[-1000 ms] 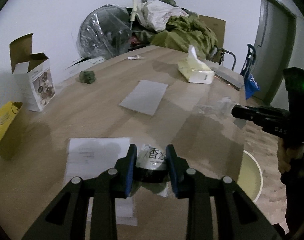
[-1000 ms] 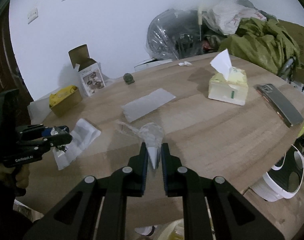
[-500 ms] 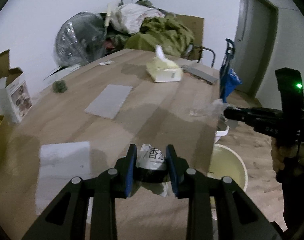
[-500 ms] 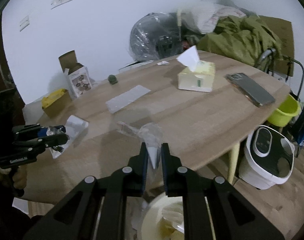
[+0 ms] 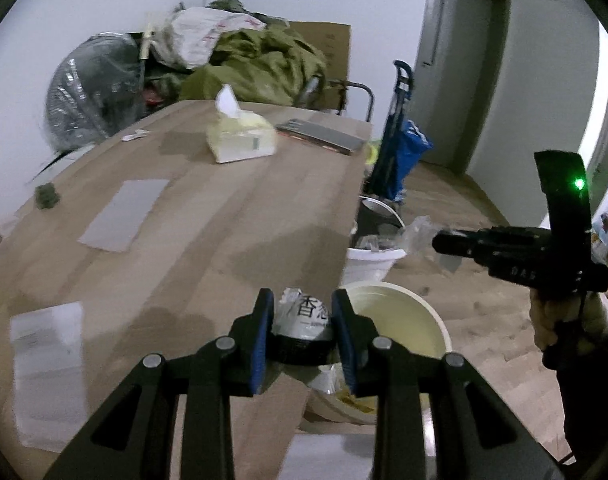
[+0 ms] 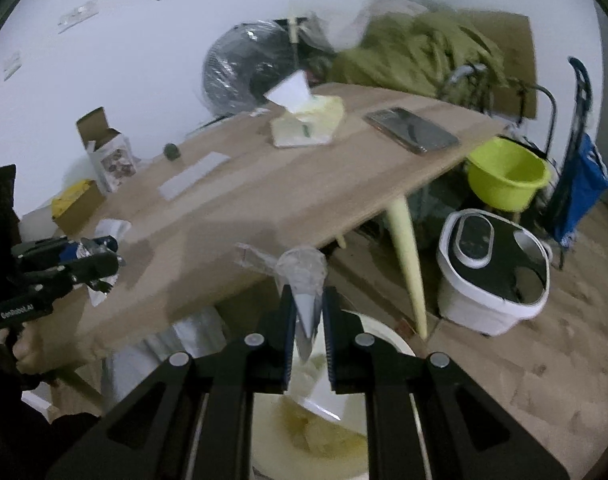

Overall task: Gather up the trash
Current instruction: 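Release clear scrap into cream bucket with right while left drops printed packet in, then move both grippers back over the table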

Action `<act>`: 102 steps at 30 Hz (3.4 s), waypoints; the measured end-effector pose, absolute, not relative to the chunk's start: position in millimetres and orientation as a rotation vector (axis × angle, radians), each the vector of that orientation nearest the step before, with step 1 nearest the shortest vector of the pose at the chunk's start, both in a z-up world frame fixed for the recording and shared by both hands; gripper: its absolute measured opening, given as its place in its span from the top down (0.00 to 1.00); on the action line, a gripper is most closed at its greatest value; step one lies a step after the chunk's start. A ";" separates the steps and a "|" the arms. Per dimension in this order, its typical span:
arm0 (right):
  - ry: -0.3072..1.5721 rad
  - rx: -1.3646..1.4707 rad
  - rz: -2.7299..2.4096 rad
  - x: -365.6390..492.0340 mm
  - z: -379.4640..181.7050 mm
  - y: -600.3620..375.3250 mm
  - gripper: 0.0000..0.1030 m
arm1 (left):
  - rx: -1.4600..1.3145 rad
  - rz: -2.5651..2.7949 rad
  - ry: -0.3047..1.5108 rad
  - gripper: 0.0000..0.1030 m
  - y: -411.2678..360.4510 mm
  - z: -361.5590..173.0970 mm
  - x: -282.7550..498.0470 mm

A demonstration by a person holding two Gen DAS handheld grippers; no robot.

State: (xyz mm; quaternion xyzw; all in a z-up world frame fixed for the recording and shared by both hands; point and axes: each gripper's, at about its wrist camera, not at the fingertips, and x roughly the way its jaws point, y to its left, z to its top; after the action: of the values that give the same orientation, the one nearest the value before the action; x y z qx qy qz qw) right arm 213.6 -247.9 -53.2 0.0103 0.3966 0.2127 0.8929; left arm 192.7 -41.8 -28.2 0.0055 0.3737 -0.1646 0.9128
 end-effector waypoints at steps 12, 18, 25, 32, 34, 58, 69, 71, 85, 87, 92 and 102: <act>0.973 0.012 0.421 182.9 -95.3 -261.6 0.88 | 0.044 -0.433 0.798 0.72 -80.8 -42.8 196.9; 1.009 0.024 0.408 174.9 -105.5 -268.6 0.72 | 0.063 -0.476 0.821 0.72 -97.7 -50.0 198.3; 1.037 0.032 0.379 164.4 -114.0 -282.0 0.68 | 0.088 -0.523 0.848 0.72 -118.5 -58.6 198.1; 1.022 0.057 0.325 158.1 -112.3 -296.6 0.67 | 0.127 -0.572 0.903 0.72 -138.0 -71.8 203.1; 1.022 0.060 0.312 157.4 -111.8 -301.4 0.66 | 0.132 -0.589 0.931 0.68 -142.8 -76.4 206.3; 1.022 -0.005 0.312 165.3 -99.7 -279.0 0.66 | 0.089 -0.568 0.869 0.40 -110.1 -54.5 205.0; 1.004 -0.071 0.383 180.7 -88.7 -240.9 0.66 | 0.055 -0.484 0.832 0.40 -68.6 -41.2 196.6; 0.999 -0.085 0.400 182.8 -85.8 -232.4 0.66 | 0.046 -0.463 0.828 0.40 -61.8 -39.5 194.0; 0.959 -0.167 0.544 208.7 -67.6 -172.3 0.66 | -0.028 -0.291 0.804 0.40 1.2 -30.1 181.6; 0.957 -0.176 0.561 211.3 -67.3 -164.7 0.66 | -0.037 -0.272 0.802 0.40 8.4 -29.5 179.6; 0.944 -0.203 0.602 217.1 -62.9 -143.8 0.66 | -0.061 -0.217 0.798 0.40 32.3 -28.1 173.3; 0.923 -0.247 0.677 236.4 -56.3 -103.6 0.66 | -0.109 -0.119 0.794 0.40 70.8 -27.4 169.0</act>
State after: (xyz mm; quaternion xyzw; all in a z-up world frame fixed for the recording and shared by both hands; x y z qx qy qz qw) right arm 236.4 -103.6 -56.3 -0.1166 0.4357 0.3194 0.8334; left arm 169.0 70.8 -27.4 -0.0532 0.3862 -0.0578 0.9190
